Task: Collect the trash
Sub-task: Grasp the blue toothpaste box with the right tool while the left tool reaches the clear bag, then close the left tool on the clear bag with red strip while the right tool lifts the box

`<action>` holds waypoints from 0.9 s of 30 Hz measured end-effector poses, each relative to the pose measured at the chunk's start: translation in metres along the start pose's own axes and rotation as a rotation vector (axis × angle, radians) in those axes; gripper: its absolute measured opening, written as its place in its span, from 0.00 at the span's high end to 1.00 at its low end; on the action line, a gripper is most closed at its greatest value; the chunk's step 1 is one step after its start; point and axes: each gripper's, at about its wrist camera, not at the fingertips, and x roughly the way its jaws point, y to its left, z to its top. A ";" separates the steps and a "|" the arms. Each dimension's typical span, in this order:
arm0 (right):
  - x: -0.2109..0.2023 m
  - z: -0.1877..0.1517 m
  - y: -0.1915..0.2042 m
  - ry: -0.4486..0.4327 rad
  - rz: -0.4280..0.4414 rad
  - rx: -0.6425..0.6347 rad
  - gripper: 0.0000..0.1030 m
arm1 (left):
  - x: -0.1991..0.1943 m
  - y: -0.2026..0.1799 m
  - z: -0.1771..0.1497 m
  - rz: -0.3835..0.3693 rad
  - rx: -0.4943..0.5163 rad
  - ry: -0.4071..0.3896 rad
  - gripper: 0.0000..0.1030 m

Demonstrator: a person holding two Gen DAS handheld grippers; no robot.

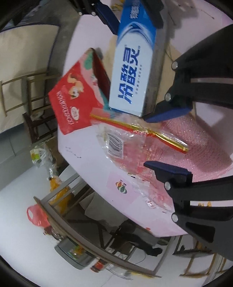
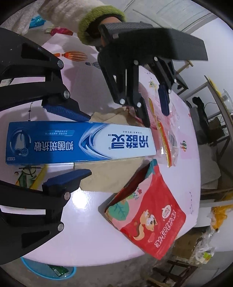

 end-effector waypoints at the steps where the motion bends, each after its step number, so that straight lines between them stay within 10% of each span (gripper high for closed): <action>1: 0.001 0.000 0.000 0.005 0.005 -0.001 0.53 | 0.001 -0.001 0.000 0.004 0.010 0.003 0.65; 15: -0.004 -0.007 0.010 -0.025 -0.014 0.004 0.57 | -0.022 -0.015 0.003 0.114 0.083 -0.048 0.95; 27: -0.032 -0.024 0.012 -0.086 -0.020 0.026 0.58 | -0.082 0.003 0.003 0.140 -0.117 -0.135 0.98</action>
